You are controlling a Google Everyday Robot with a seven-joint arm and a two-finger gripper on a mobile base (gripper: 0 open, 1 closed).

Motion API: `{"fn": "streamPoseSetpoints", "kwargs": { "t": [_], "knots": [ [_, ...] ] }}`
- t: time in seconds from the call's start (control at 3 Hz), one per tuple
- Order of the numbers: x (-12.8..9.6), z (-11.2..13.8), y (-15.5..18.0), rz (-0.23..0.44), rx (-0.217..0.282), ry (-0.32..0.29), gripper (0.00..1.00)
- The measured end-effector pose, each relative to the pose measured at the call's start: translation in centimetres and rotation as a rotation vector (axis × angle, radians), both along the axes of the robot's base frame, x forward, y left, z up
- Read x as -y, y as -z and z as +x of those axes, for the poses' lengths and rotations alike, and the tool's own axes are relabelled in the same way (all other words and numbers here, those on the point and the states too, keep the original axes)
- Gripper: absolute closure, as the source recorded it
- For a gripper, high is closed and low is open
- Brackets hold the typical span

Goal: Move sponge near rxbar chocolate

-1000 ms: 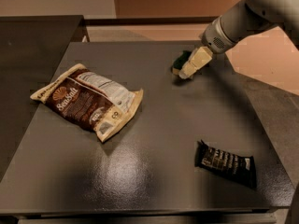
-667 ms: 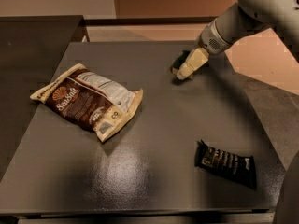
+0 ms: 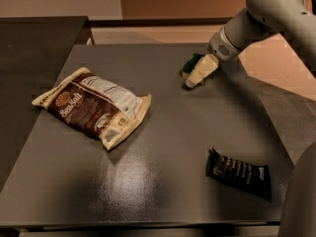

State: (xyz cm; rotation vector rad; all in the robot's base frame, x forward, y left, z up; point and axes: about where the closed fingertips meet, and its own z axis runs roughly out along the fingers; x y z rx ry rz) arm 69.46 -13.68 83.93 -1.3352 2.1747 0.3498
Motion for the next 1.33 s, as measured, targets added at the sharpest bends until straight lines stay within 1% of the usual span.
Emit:
{"fn": "streamPoseSetpoints", "kwargs": {
  "t": [0.33,0.67,1.0,1.33],
  "knots": [
    [0.0,0.0,0.4,-0.009,-0.020,0.002,0.18],
    [0.0,0.0,0.4,-0.004,-0.029,0.000,0.41],
    [0.2,-0.3,-0.2,0.005,-0.028,-0.014,0.64],
    [1.0,-2.2,-1.2,0.013,-0.022,-0.068,0.88]
  ]
}}
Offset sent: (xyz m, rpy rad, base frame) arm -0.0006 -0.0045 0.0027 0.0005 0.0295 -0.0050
